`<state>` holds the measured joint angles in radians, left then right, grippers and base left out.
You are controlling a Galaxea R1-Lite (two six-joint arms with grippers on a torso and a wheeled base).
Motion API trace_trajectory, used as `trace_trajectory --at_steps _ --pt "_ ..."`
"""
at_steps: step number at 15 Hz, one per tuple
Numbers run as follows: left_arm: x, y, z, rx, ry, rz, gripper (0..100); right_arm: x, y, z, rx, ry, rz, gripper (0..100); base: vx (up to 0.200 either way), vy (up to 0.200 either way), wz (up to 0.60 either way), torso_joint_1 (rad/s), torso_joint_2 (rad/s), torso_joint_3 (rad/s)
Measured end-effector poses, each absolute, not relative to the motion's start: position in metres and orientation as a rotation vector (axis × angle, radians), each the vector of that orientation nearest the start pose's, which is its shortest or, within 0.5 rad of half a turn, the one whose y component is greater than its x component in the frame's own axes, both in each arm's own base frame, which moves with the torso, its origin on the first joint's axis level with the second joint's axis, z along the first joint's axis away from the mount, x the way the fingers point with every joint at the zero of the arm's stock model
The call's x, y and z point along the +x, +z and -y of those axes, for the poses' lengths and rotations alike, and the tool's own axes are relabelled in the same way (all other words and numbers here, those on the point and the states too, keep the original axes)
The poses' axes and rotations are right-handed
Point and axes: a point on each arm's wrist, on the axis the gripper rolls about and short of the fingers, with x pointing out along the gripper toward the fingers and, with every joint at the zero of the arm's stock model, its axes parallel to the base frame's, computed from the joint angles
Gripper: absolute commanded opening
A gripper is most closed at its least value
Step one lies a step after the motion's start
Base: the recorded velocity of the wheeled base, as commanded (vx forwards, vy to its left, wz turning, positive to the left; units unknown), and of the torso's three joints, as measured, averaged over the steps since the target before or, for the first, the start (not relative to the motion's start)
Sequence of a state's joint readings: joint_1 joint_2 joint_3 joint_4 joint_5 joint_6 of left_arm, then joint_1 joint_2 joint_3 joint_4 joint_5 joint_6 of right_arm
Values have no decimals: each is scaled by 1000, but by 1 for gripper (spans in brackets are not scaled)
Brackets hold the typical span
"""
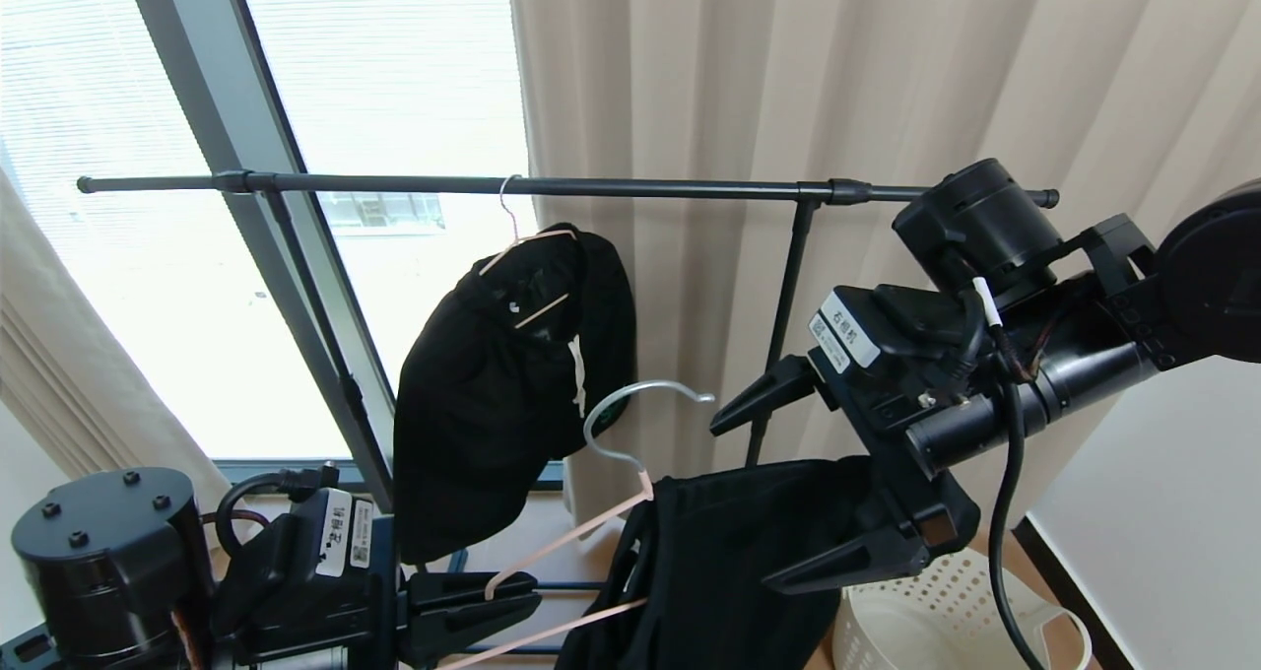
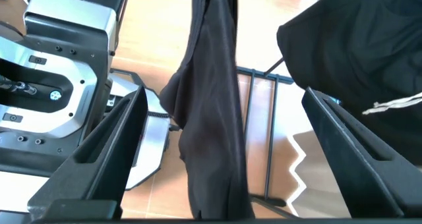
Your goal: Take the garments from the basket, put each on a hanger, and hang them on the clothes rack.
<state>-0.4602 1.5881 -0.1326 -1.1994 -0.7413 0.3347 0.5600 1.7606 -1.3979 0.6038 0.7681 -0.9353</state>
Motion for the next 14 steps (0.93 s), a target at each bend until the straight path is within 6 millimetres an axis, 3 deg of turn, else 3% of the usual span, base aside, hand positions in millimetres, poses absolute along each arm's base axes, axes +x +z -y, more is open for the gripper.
trace_trajectory --at_steps 2,3,14 --pt "167 111 100 253 -1228 -67 0 248 222 -175 -617 1586 -386 100 0 0 0 0 0 0" --pt "167 111 100 254 -1228 -66 0 249 222 -176 -617 1586 -387 0 0 0 0 0 0 0" --pt "167 111 100 255 -1227 -67 0 249 219 -182 -597 1595 -418 0 0 0 0 0 0 0"
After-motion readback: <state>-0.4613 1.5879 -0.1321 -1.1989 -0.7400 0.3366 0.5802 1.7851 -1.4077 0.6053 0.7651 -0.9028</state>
